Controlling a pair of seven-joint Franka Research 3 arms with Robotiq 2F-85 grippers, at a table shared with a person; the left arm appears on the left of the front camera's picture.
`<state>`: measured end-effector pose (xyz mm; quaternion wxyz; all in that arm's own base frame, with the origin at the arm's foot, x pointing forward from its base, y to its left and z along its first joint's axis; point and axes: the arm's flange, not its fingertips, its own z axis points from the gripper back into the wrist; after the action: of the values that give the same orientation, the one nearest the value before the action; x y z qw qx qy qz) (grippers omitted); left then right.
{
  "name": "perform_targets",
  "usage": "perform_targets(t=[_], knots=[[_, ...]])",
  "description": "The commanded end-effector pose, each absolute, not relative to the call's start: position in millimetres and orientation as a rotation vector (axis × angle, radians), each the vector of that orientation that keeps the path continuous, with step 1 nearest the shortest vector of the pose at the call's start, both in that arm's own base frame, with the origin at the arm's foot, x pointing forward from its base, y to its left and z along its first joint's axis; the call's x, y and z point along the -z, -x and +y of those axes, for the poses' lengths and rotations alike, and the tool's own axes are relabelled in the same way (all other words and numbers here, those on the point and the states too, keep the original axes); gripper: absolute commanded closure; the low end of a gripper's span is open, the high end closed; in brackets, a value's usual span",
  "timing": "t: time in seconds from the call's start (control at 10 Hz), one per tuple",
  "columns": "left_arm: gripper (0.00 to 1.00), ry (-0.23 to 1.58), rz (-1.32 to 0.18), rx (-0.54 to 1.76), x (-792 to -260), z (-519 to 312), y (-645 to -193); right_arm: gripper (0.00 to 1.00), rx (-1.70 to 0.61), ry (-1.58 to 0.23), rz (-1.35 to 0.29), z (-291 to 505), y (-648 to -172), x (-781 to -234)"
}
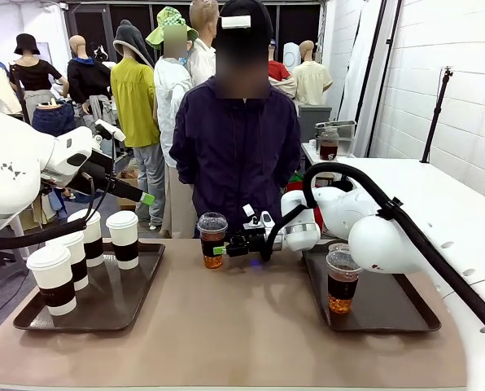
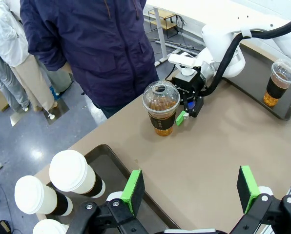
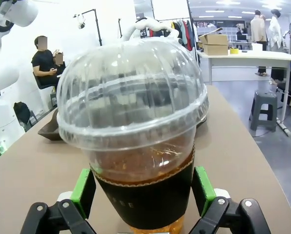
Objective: Distribute the coffee onto the tray.
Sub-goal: Pick up another iced Americano from the middle of the table and place it on the right Handle tray.
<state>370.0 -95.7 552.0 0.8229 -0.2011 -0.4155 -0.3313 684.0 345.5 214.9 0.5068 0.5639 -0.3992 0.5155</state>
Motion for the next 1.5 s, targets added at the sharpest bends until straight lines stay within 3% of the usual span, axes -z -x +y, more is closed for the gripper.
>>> perform_targets(t=[0.0,0.4,0.6,1.0,1.4], knots=[[0.00,0.430,-0.882,0.702,-552,-94,-370,0.00,-1.247,-1.359,-0.931,357,-696,-217],[0.00,0.430,-0.882,0.702,-552,-94,-370,0.00,-1.226,-1.391,-0.892,364,-695,-218],[0.00,0.430,-0.882,0.702,-552,-94,-370,0.39,-1.239,-1.371,-0.944,362,-694,-221],[0.00,0.430,-0.882,0.702,-552,-94,-370,0.39,-1.240,-1.395,-0.911,359,-690,-229],[0.00,0.430,-0.882,0.702,-552,-94,-370,0.39,-1.269,-1.395,-0.904,326,-674,-284]])
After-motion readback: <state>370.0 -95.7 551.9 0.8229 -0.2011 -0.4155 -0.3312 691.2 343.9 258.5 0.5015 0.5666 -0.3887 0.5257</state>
